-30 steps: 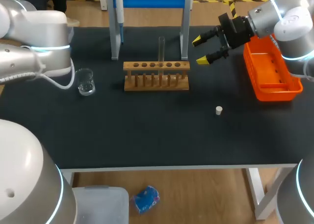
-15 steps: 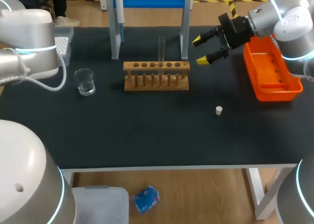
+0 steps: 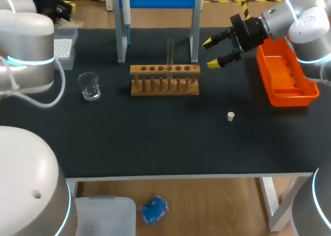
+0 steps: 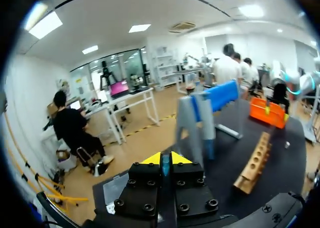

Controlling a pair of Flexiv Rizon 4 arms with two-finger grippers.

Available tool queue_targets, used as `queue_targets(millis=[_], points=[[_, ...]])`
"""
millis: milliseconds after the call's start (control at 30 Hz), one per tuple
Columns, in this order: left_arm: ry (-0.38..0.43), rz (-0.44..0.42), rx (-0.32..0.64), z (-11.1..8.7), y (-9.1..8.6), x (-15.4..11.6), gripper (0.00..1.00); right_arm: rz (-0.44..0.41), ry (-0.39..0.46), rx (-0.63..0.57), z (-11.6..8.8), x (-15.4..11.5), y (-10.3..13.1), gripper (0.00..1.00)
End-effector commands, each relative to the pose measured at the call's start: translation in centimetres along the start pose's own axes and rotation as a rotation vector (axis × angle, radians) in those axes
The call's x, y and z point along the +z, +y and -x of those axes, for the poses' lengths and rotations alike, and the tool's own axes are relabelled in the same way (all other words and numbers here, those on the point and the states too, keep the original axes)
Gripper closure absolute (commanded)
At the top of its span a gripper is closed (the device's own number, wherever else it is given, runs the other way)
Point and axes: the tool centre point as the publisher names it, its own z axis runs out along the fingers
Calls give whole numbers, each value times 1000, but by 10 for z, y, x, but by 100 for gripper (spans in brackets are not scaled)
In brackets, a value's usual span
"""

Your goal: Invert the test tube, pick up the pipette, mount the tip to pipette, aspirate from beaker and dispense into the tube, eject the tip, return the pipette, and cap with the stopper.

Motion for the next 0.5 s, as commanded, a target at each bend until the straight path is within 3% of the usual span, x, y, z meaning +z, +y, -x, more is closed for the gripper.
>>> queue_targets(millis=[33, 500], points=[[325, 73, 175, -42, -11, -77, 100, 0, 2, -1, 1, 0, 0, 0], [325, 73, 175, -42, -11, -77, 100, 0, 2, -1, 1, 0, 0, 0]])
